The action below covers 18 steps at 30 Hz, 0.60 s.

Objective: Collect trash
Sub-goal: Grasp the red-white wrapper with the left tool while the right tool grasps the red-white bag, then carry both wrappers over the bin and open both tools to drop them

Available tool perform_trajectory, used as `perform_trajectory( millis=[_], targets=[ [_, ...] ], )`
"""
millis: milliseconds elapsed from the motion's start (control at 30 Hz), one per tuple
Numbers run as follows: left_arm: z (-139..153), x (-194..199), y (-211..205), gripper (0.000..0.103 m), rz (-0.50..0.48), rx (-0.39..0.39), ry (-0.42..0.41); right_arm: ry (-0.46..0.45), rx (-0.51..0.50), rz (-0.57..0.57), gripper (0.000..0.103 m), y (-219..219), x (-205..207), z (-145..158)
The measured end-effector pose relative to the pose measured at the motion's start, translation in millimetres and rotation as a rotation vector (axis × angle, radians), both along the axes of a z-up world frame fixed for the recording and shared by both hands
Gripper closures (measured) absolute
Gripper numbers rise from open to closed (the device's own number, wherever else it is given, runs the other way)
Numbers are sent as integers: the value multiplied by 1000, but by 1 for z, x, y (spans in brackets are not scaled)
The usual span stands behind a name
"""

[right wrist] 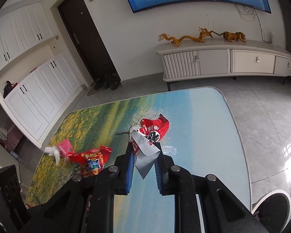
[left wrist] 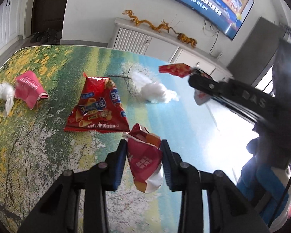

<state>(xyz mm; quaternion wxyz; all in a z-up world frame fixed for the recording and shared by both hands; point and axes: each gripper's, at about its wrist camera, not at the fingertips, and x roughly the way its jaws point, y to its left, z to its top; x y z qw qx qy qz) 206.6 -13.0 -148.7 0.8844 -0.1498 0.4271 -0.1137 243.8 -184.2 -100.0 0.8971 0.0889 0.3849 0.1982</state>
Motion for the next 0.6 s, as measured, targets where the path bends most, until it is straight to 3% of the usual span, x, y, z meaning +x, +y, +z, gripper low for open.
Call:
perform_trajectory(
  millis=[133, 600],
  targets=[
    [14, -13, 4, 70, -5, -36, -39, -36, 18, -17, 85, -8, -23, 18],
    [63, -61, -3, 70, -27, -44, -140, -110, 57, -76, 85, -36, -106, 59]
  ],
)
